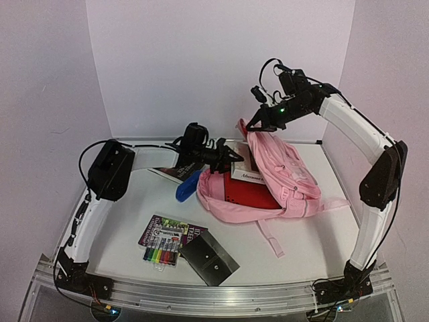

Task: Pack the student bag
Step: Place the book in the student bag.

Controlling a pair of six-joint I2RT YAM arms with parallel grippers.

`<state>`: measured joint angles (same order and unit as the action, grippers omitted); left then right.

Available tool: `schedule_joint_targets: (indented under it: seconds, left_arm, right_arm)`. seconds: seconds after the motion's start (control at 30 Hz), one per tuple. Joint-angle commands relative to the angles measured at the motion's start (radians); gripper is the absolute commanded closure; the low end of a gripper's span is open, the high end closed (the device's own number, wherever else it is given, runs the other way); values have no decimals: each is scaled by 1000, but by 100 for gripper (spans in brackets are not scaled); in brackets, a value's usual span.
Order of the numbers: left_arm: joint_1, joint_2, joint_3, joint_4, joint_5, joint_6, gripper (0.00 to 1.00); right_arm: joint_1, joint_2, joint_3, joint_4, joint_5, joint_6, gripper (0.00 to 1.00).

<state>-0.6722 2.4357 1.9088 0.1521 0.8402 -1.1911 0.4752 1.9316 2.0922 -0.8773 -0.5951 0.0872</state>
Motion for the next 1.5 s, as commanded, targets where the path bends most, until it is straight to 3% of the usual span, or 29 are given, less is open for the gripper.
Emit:
schedule_joint_targets:
  seconds: [0.0, 0.17, 0.37, 0.5, 0.63, 1.13, 1.2, 1.33, 1.47]
  left_arm:
    - [-45, 108, 288, -246, -40, 110, 63]
    - [-45, -15, 147, -318, -145, 195, 41]
    - [-46, -128, 122, -533, -259, 322, 21]
    - [-46, -164, 97, -579, -307, 337, 23]
    - [-46, -128, 91, -517, -239, 300, 33]
    - [-55, 166, 440, -433, -111, 177, 54]
    - [-54, 141, 422, -442, -114, 204, 52]
    - [-29, -28, 242, -455, -184, 257, 33]
    - [26, -176, 111, -523, -245, 317, 25]
  right_arm:
    - [-15, -26, 76, 125, -55, 6, 100]
    - [-35, -36, 57, 124, -66, 13, 100]
    - [-49, -48, 31, 123, -81, 5, 100]
    - [-53, -65, 1, 123, -93, -1, 100]
    - [-54, -77, -25, 124, -113, -3, 100]
    - [-56, -99, -85, 123, -131, -6, 100]
    - [-56, -106, -106, 123, -129, -12, 100]
    - [-59, -132, -198, 123, -90, -52, 100]
    - [-63, -155, -309, 124, -53, -94, 100]
